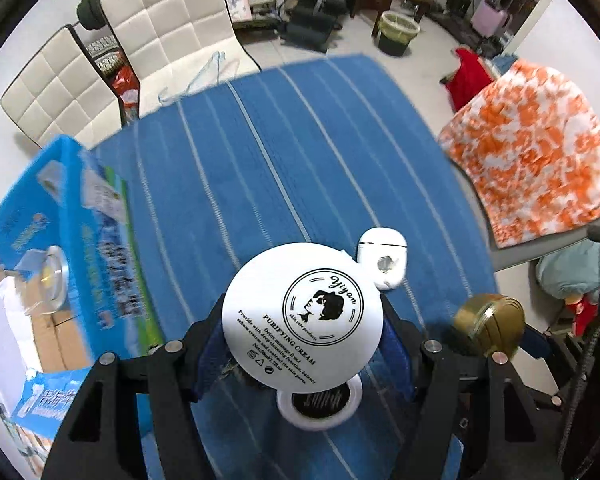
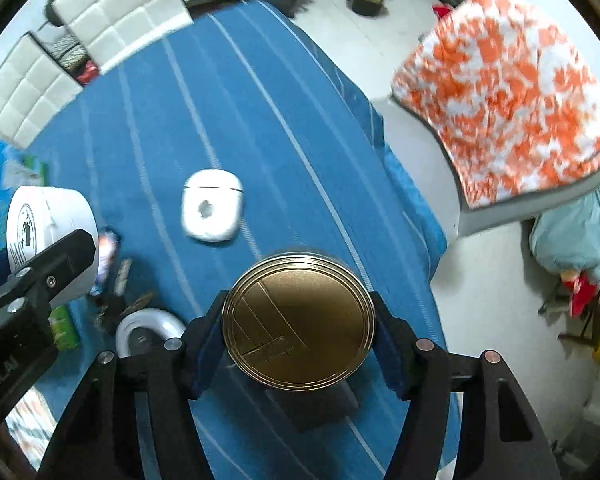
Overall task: Organize rigid objects
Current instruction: 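Carry the white jar and gold tin into the blue box and release both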
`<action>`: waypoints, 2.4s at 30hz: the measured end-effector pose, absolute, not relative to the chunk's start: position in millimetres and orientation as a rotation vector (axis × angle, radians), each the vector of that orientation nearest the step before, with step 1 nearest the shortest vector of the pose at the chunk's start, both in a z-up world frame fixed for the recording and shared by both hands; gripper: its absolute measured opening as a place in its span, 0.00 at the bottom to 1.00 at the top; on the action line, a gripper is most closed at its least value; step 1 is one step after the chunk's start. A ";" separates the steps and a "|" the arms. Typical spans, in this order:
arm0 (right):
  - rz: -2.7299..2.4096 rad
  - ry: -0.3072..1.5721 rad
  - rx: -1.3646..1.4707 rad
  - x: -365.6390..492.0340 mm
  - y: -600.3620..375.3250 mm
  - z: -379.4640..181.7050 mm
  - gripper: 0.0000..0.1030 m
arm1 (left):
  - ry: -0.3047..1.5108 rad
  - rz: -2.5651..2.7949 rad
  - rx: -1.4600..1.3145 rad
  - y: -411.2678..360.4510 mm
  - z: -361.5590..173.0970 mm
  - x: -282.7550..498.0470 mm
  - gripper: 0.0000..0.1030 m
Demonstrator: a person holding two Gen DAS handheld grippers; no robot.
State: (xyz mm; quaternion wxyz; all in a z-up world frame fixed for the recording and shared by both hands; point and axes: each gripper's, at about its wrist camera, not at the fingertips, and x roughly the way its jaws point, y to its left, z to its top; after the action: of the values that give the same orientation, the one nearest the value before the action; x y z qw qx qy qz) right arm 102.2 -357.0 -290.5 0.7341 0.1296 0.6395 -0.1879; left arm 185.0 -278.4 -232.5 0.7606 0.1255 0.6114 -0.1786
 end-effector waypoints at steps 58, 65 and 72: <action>-0.068 1.516 0.161 250.0 -19.3 -345.4 0.66 | 1.453 -0.005 -0.046 100.4 -254.4 287.6 0.64; -0.096 1.589 0.181 261.3 -15.8 -380.1 0.66 | 1.525 -0.044 -0.049 95.9 -283.0 307.1 0.64; -0.113 1.625 0.176 272.5 -14.0 -391.9 0.66 | 1.549 -0.048 -0.071 95.9 -292.8 307.2 0.64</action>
State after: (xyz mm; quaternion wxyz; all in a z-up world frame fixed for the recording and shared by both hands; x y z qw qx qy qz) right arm 272.5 -14.0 -391.9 0.6829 0.0787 0.7245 -0.0506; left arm 307.2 95.9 -292.8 0.7138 -0.0319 0.6992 -0.0215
